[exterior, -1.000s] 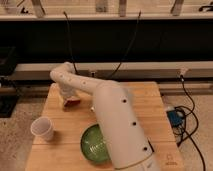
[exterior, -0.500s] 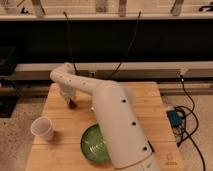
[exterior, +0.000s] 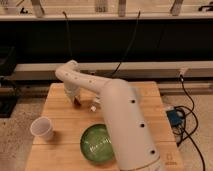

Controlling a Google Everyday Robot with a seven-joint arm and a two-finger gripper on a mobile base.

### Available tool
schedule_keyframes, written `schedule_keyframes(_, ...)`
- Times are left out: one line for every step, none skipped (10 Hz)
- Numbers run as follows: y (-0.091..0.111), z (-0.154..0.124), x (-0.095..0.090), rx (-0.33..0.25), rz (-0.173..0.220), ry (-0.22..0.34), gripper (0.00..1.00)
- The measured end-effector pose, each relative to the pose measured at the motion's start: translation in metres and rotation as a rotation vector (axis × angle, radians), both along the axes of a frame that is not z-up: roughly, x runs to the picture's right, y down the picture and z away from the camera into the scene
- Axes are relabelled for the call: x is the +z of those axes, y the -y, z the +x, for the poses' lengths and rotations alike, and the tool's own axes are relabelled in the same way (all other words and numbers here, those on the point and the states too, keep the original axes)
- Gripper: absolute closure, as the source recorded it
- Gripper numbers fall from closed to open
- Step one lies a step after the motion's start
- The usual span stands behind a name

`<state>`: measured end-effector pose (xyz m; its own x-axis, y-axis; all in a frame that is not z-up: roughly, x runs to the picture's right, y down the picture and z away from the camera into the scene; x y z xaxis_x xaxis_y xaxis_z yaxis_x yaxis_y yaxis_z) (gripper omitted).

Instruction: Place the pepper in the ceramic bowl

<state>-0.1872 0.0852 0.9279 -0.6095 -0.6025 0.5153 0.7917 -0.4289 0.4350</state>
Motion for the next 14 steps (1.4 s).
schedule_keyframes(-0.003,0.001,-0.002,-0.001,-0.006,0.003,0.99)
schedule_keyframes(-0.005,0.011,-0.003,-0.002,-0.007,-0.004,0.99)
schedule_keyframes(-0.006,0.018,-0.008,0.003,-0.006,-0.005,0.99)
schedule_keyframes(-0.005,0.03,-0.015,0.008,-0.007,-0.007,0.99)
schedule_keyframes(-0.005,0.037,-0.02,0.013,-0.01,-0.011,0.99)
schedule_keyframes(-0.009,0.041,-0.026,0.014,-0.015,-0.013,0.99)
schedule_keyframes(-0.01,0.042,-0.029,0.016,-0.017,-0.011,0.99)
schedule_keyframes(-0.011,0.048,-0.033,0.017,-0.018,-0.013,0.99)
schedule_keyframes(-0.01,0.055,-0.038,0.022,-0.017,-0.017,0.99)
schedule_keyframes(-0.012,0.062,-0.043,0.026,-0.02,-0.021,0.99)
schedule_keyframes(-0.013,0.065,-0.048,0.028,-0.022,-0.022,0.99)
schedule_keyframes(-0.014,0.066,-0.051,0.028,-0.02,-0.018,0.99)
schedule_keyframes(-0.015,0.071,-0.056,0.031,-0.019,-0.02,0.99)
schedule_keyframes(-0.016,0.076,-0.061,0.03,-0.019,-0.021,0.99)
